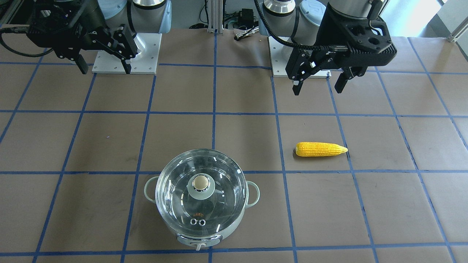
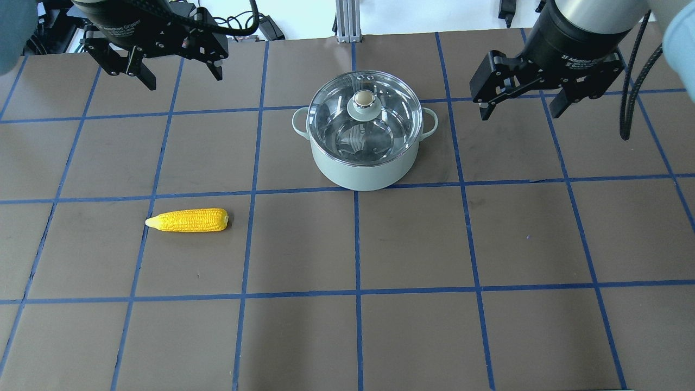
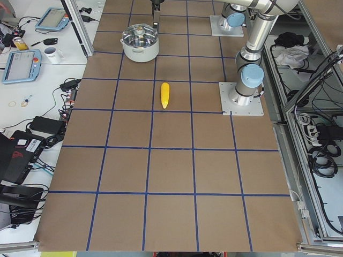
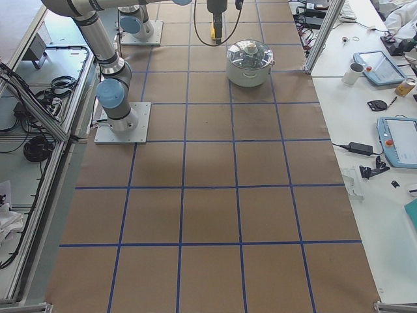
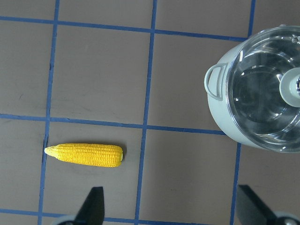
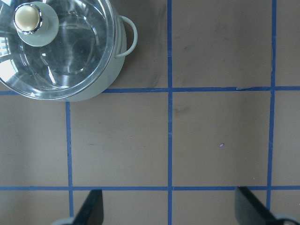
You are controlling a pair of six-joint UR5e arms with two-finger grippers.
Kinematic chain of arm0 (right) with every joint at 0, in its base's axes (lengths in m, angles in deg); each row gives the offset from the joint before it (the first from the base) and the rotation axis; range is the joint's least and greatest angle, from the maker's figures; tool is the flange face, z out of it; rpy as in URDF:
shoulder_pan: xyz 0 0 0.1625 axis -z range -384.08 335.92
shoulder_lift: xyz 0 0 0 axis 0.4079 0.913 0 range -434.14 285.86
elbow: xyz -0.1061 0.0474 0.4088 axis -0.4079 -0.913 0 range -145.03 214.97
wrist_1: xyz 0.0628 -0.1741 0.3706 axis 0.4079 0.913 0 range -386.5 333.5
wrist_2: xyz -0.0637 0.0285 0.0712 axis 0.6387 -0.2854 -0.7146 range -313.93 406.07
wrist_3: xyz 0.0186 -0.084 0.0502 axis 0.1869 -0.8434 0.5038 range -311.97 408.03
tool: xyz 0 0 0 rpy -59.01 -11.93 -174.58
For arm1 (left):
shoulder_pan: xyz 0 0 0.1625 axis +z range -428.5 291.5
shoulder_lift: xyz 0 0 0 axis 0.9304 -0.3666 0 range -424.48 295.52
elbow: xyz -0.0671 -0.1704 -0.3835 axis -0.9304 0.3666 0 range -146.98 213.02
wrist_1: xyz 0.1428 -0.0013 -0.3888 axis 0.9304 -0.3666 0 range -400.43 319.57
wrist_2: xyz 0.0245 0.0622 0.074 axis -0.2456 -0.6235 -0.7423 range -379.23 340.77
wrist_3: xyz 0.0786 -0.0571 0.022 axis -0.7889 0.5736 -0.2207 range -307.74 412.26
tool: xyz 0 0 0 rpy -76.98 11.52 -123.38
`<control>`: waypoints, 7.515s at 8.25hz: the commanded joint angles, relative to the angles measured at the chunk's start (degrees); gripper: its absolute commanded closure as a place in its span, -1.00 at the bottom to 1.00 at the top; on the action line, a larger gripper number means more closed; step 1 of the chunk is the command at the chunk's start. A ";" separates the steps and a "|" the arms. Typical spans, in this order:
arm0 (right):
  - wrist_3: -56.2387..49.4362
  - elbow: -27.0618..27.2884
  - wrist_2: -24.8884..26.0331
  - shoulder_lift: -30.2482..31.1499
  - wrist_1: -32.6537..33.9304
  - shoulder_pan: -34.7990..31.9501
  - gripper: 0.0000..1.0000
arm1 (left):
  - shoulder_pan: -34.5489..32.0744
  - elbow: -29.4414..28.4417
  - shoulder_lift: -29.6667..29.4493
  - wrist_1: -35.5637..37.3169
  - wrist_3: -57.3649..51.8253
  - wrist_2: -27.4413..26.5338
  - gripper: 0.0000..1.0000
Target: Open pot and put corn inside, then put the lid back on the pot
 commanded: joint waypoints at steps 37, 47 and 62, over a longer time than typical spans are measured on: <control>23.20 -15.47 1.14 -35.42 23.73 -15.91 -0.05 | 7.03 7.82 1.36 3.20 17.13 -0.47 -1.00; 12.15 -12.50 1.22 -14.71 5.11 -7.48 -0.01 | 9.93 17.02 0.83 5.48 49.30 0.32 -1.00; 7.74 -3.96 0.35 -4.22 2.10 -4.39 -0.06 | 19.51 40.52 -13.40 41.51 53.96 2.52 -1.00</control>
